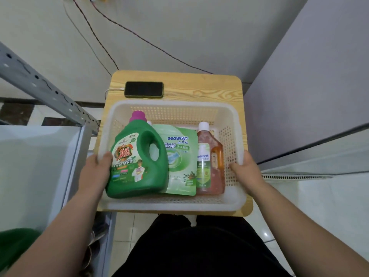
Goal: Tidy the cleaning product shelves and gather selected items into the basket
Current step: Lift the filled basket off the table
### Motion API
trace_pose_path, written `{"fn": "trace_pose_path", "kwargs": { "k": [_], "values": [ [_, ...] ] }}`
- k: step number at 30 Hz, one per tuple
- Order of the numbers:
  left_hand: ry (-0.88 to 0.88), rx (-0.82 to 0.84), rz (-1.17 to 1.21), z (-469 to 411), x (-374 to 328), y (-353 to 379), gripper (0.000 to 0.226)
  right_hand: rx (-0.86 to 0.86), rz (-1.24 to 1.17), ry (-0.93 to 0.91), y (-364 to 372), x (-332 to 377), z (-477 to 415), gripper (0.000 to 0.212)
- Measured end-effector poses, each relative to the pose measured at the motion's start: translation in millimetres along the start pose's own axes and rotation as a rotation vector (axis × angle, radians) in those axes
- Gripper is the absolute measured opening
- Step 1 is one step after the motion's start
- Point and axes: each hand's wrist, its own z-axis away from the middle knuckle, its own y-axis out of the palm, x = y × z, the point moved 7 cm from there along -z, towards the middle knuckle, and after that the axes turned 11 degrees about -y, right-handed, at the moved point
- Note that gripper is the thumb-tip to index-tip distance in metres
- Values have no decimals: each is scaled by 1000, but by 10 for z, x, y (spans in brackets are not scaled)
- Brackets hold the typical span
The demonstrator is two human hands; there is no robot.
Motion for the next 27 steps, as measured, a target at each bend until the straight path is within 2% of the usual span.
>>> {"fn": "trace_pose_path", "kwargs": {
  "k": [4,10,13,18,22,27],
  "values": [
    [-48,4,77,-20,-25,-16,47,22,-57,-7,5,-47,-4,37],
    [-176,-97,94,584,340,-6,44,147,19,-160,-254,48,-238,41],
    [-272,-163,163,1097,708,133,34,257,67,-276,-405,135,-400,44],
    [-472,-276,382,2148,1425,444,32,440,194,-443,-414,332,-534,42],
    [-644,-385,593,2945,2034,614,29,602,252,-547,-179,488,-322,41],
    [-736,-511,617,3885,2815,753,23,790,340,-636,358,624,221,31]
  ]
}}
